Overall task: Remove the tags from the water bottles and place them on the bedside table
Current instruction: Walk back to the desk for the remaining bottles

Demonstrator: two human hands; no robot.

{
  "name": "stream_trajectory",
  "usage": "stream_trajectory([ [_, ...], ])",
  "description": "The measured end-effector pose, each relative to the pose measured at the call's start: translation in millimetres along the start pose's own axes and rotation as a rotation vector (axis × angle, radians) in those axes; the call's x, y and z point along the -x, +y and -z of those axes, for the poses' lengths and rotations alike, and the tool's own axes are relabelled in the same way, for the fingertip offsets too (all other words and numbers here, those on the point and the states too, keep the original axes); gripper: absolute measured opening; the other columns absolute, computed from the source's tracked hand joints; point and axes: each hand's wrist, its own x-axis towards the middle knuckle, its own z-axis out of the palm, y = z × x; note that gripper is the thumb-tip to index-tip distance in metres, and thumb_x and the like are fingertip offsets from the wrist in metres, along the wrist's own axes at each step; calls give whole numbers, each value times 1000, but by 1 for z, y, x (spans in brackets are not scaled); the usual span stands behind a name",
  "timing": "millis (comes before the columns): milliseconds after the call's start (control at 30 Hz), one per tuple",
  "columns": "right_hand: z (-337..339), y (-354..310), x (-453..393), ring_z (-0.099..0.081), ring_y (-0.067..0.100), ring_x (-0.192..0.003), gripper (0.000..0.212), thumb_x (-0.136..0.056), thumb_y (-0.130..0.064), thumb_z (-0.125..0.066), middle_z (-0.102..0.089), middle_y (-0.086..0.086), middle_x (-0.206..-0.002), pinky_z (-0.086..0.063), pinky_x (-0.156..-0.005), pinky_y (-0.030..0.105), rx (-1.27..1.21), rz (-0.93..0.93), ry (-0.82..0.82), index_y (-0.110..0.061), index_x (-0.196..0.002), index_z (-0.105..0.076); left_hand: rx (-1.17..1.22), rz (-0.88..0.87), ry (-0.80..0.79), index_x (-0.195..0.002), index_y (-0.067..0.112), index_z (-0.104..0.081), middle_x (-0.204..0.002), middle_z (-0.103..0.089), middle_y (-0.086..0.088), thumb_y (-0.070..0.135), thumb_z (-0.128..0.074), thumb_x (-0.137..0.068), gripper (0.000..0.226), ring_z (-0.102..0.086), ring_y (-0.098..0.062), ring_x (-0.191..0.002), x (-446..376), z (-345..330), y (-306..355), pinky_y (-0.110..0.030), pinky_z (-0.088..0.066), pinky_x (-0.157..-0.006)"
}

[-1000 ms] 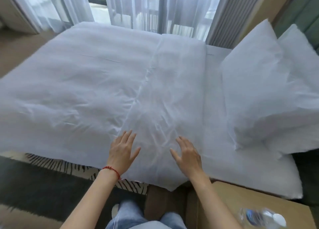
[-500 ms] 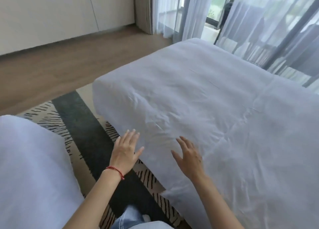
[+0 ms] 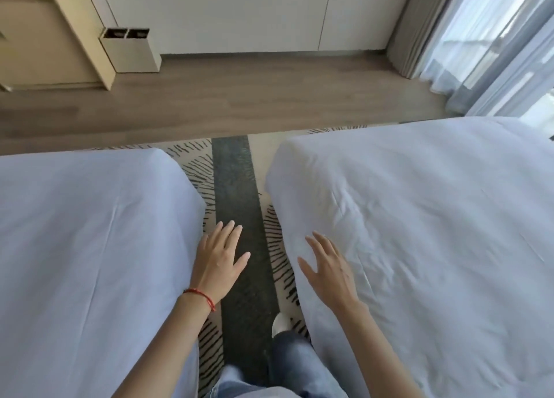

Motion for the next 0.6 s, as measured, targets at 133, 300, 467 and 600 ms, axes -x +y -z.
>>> stream_trajectory([
  [133, 2, -1, -59, -27, 20, -139, 52, -93, -50, -38, -34, 1, -150, -28, -111, 36, 57, 81, 11, -23, -138, -36, -72, 64, -3, -121, 3, -56, -126, -57, -20, 29, -71, -77, 53, -53, -40, -117, -37, 2, -14, -56, -44, -91],
  [300, 9, 4, -156, -23, 19, -141, 56, -92, -56, -30, -29, -2, -152, -20, -113, 34, 77, 136, -15, -27, -140, -30, -125, 147, 14, -125, 6, -53, -133, -52, -19, 36, -65, -79, 56, -46, -39, -124, -123, 9, -32, -58, -37, -98],
  [467, 35, 4, -261, -23, 19, -141, 57, -92, -56, -30, -30, -1, -152, -17, -113, 33, 41, 172, 8, -26, -141, -31, -128, 174, 48, -128, 7, -51, -136, -49, -18, 38, -63, -80, 58, -43, -38, -127, -212, 28, -40, -57, -34, -100],
  [600, 52, 3, -325, -23, 20, -141, 57, -92, -54, -35, -31, 1, -151, -20, -113, 35, 9, 191, 20, -23, -140, -34, -138, 165, 87, -122, 5, -56, -128, -56, -21, 38, -63, -82, 52, -52, -41, -118, -269, 39, -43, -60, -41, -91],
])
